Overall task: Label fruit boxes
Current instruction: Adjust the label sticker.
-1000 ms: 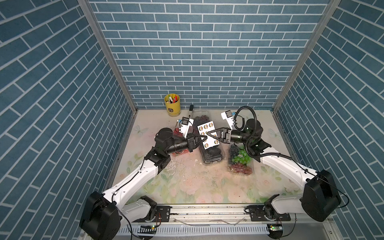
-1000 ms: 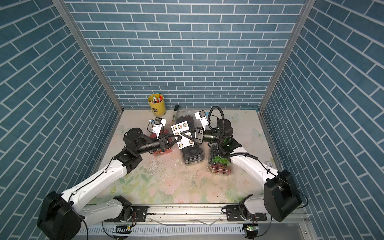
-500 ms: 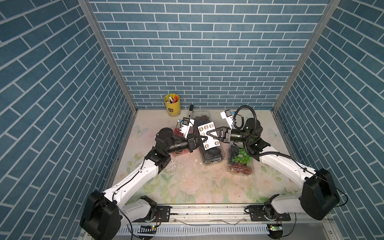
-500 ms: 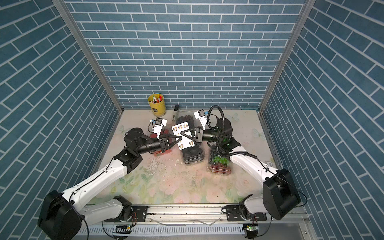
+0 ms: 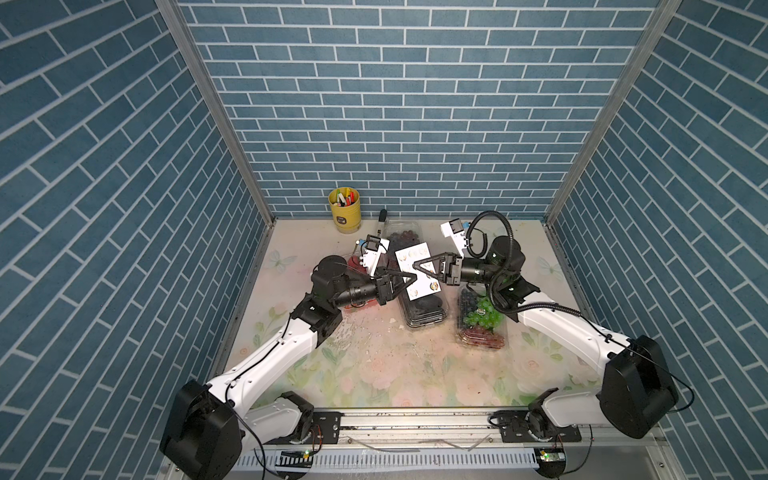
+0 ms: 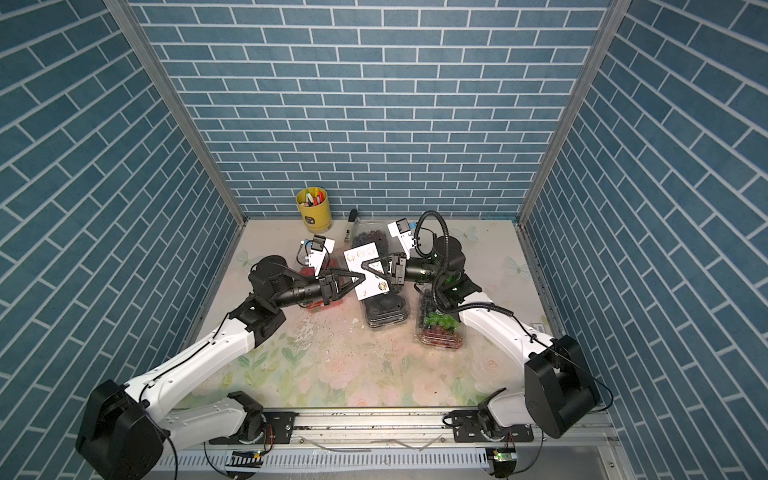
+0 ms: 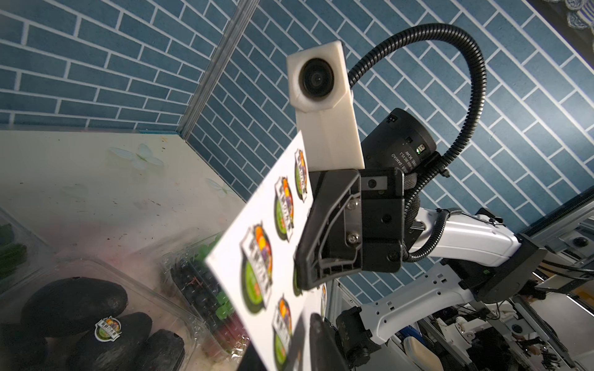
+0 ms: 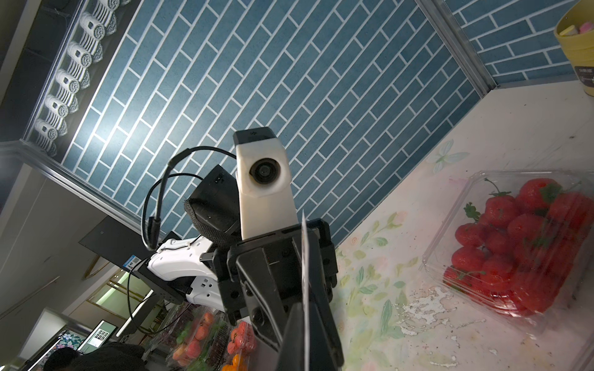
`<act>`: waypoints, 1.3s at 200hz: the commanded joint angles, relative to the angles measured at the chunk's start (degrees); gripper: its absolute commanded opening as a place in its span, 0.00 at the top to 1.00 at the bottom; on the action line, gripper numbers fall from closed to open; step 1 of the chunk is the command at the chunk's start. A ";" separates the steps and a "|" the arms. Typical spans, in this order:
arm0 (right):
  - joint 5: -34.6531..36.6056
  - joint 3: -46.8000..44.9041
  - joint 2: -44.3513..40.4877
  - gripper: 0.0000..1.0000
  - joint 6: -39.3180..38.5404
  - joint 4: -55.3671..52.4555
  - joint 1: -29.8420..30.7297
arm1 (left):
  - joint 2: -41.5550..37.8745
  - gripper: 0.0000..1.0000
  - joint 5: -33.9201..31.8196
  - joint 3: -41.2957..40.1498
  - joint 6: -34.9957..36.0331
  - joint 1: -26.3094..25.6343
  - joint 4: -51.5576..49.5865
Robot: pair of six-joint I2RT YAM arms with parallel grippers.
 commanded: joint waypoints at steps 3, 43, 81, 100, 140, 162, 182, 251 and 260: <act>0.26 0.91 -1.37 1.00 2.18 3.60 -0.18 | 0.40 0.74 -1.10 -0.23 2.16 -0.11 -1.28; -0.52 0.28 -0.77 1.00 5.31 7.15 -0.20 | 0.08 0.74 -4.96 -0.60 3.97 -0.15 -3.92; -1.40 -0.81 1.01 1.00 10.07 13.39 -0.20 | 0.02 0.76 -7.75 0.19 4.61 -0.15 -4.54; -1.25 -1.27 1.35 1.00 10.12 13.62 -0.20 | 0.16 0.76 -7.57 0.43 4.06 -0.12 -3.29; -0.80 -1.59 1.39 1.00 9.99 13.55 -0.20 | -0.93 0.73 -5.64 -0.91 2.40 -0.11 1.13; -0.53 -1.64 1.49 1.00 10.06 13.69 -0.20 | -1.34 0.73 -3.53 -1.98 1.04 -0.12 4.84; -0.35 -1.77 1.61 1.00 10.62 14.23 -0.19 | -1.51 0.73 -2.28 -2.20 0.54 -0.17 6.53; 0.35 -2.30 5.50 1.00 21.35 27.51 -0.20 | -0.19 0.81 0.25 -3.51 -3.38 -0.16 16.61; 0.27 -2.29 5.81 1.00 21.92 28.28 -0.13 | 0.11 0.88 0.58 -3.25 -3.83 -0.11 17.11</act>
